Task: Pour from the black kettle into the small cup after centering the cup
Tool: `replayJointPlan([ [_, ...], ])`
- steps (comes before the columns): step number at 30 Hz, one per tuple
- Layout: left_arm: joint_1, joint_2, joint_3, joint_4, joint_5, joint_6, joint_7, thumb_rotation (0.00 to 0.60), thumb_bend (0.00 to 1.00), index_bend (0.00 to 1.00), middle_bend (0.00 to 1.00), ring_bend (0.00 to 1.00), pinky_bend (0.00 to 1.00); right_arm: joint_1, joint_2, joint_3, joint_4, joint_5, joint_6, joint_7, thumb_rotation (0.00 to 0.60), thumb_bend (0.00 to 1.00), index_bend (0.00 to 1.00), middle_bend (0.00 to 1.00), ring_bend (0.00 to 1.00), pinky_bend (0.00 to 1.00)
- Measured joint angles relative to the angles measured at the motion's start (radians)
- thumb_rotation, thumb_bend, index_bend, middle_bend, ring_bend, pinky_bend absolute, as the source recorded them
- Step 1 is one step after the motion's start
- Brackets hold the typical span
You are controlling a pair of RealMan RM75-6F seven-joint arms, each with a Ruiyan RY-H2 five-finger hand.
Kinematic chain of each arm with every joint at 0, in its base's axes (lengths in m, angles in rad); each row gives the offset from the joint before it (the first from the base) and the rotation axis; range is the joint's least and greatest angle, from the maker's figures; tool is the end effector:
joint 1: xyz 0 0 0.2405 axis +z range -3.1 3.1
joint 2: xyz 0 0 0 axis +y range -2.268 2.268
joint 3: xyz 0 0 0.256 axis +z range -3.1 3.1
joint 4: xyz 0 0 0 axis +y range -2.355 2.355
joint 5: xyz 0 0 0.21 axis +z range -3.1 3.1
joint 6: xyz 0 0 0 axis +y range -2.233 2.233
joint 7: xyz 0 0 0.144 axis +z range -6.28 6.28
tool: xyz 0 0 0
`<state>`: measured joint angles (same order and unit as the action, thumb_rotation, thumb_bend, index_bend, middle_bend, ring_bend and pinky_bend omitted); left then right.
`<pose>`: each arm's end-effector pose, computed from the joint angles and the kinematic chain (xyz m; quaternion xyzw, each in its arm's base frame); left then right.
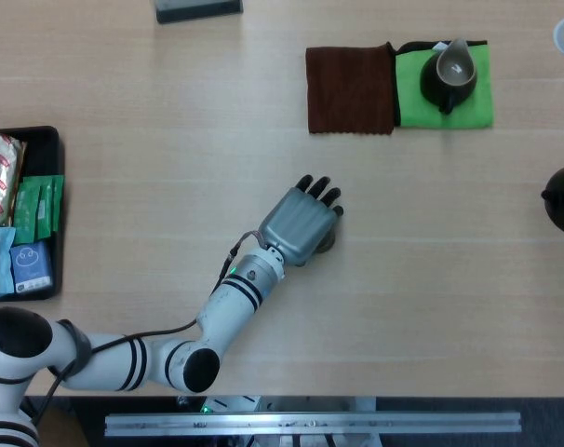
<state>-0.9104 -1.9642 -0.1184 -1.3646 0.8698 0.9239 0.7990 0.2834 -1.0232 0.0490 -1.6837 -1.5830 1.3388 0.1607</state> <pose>-0.0642 0.2778 -0.1517 -0.8444 -0.3102 -0.2798 0.3355 -0.2606 -0.2340 0.1587 0.6592 -0.3896 0.4409 0.4683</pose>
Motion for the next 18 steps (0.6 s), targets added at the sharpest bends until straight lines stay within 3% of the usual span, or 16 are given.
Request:
replayJointPlan([
  [5, -0.002, -0.002, 0.003, 0.007, -0.015, 0.0, 0.005, 0.6, 0.22, 0.39, 0.18, 0.09, 0.15, 0.0, -0.002, 0.002, 0.002, 0.003, -0.002, 0.0, 0.474, 0.38, 1.0, 0.99, 1.0, 0.17],
  [12, -0.004, 0.009, 0.008, -0.014, -0.026, 0.005, 0.014, 0.6, 0.22, 0.29, 0.17, 0.09, 0.15, 0.0, -0.004, 0.003, 0.0, 0.003, -0.002, -0.002, 0.474, 0.38, 1.0, 0.99, 1.0, 0.17],
  [18, -0.009, 0.008, 0.012, -0.018, -0.039, 0.004, 0.021, 0.6, 0.22, 0.28, 0.17, 0.09, 0.15, -0.004, -0.001, 0.003, -0.001, 0.002, 0.003, -0.001, 0.481, 0.38, 1.0, 0.99, 1.0, 0.17],
])
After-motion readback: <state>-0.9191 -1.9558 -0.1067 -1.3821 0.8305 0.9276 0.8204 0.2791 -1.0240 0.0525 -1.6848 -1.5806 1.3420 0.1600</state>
